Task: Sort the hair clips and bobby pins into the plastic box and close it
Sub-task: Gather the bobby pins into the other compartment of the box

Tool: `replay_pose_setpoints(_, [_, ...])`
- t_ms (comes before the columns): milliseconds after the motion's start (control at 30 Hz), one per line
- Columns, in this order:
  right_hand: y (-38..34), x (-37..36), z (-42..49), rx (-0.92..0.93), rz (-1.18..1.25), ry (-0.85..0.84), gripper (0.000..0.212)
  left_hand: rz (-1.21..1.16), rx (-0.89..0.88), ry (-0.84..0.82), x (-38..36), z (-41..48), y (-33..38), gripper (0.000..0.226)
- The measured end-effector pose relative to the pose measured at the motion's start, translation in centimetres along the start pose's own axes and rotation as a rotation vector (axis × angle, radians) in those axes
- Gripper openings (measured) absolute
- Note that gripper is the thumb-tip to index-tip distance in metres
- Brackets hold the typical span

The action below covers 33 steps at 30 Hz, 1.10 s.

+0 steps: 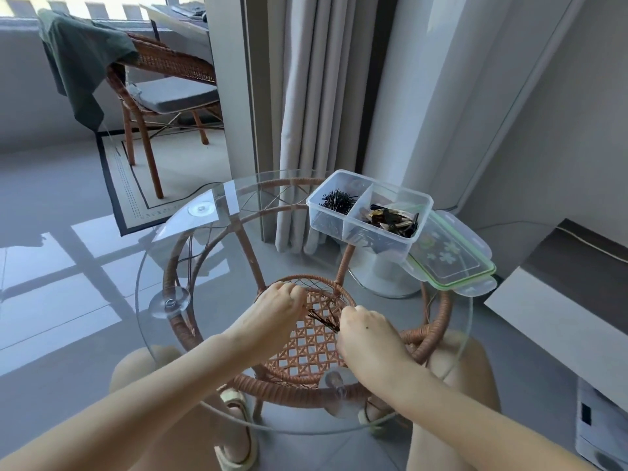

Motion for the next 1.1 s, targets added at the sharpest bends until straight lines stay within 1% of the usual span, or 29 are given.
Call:
replay_pose_setpoints(67, [0.0,0.1,0.5,0.004,0.029,-0.037,0.013,-0.060,0.064,0.018,0.6,0.1,-0.8,0.012])
replay_pose_setpoints(133, [0.4,0.2,1.0,-0.021,0.092,-0.098,0.006,-0.126,0.135,0.044,1.4,0.2,-2.0,0.012])
replay_pose_setpoints(200, [1.1,0.3,1.7,-0.059,0.175,-0.155,0.018,-0.190,0.200,0.082,2.4,0.4,-3.1,0.012])
replay_pose_setpoints(333, [2.8,2.7,4.0,-0.119,0.433,-0.204,0.022,-0.310,0.342,0.148,4.2,1.9,-5.4,0.018])
replay_pose_setpoints(400, [3.3,5.2,6.0,-0.141,0.550,-0.179,0.025,-0.365,0.402,0.207,5.3,3.8,-6.2,0.025])
replay_pose_setpoints(467, [3.7,8.0,9.0,-0.162,0.631,-0.071,0.032,-0.369,0.420,0.251,6.6,6.9,-6.5,0.030])
replay_pose_setpoints(533, [4.4,10.0,12.7,-0.240,0.688,0.041,0.036,-0.361,0.420,0.260,7.5,10.7,-6.5,0.038])
replay_pose_setpoints(567, [4.6,10.5,14.4,-0.289,0.704,0.070,0.036,-0.359,0.438,0.256,7.7,12.5,-6.8,0.041])
replay_pose_setpoints(600, [4.8,10.6,16.1,-0.336,0.712,0.080,0.036,-0.355,0.467,0.250,7.8,14.1,-7.3,0.043])
replay_pose_setpoints(667, [5.0,10.0,18.7,-0.421,0.715,0.041,0.031,-0.339,0.536,0.246,7.6,16.2,-8.7,0.043])
replay_pose_setpoints(733, [5.0,8.6,20.3,-0.478,0.748,-0.047,0.020,-0.344,0.583,0.247,7.2,17.0,-10.0,0.034])
replay_pose_setpoints(767, [4.9,8.1,20.8,-0.485,0.781,-0.086,0.012,-0.349,0.589,0.229,6.8,17.3,-10.4,0.027])
replay_pose_setpoints(800, [4.8,7.8,21.2,-0.481,0.805,-0.110,0.009,-0.359,0.587,0.206,6.4,17.4,-10.7,0.025])
replay_pose_setpoints(900, [5.4,7.9,21.5,-0.454,0.803,-0.120,0.021,-0.419,0.547,0.183,5.5,16.9,-11.0,0.027])
replay_pose_setpoints(1000, [6.3,8.9,19.4,-0.363,0.813,-0.078,0.023,-0.494,0.470,0.227,5.8,15.6,-10.9,0.023])
replay_pose_setpoints(1067, [6.6,9.3,16.2,-0.267,0.772,-0.080,0.025,-0.444,0.400,0.282,6.9,14.0,-10.1,0.023])
replay_pose_setpoints(1100, [6.4,9.0,14.1,-0.205,0.706,-0.110,0.025,-0.396,0.355,0.323,7.7,12.9,-9.4,0.023])
Point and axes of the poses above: each hand's wrist, its own z-axis towards the middle knuckle, its own x-axis out of the back of the hand, y = z × x, the point moved 10 cm from there along z, towards the middle knuckle, and after that the axes turned 14 degrees about -x, right-handed, at the moved point
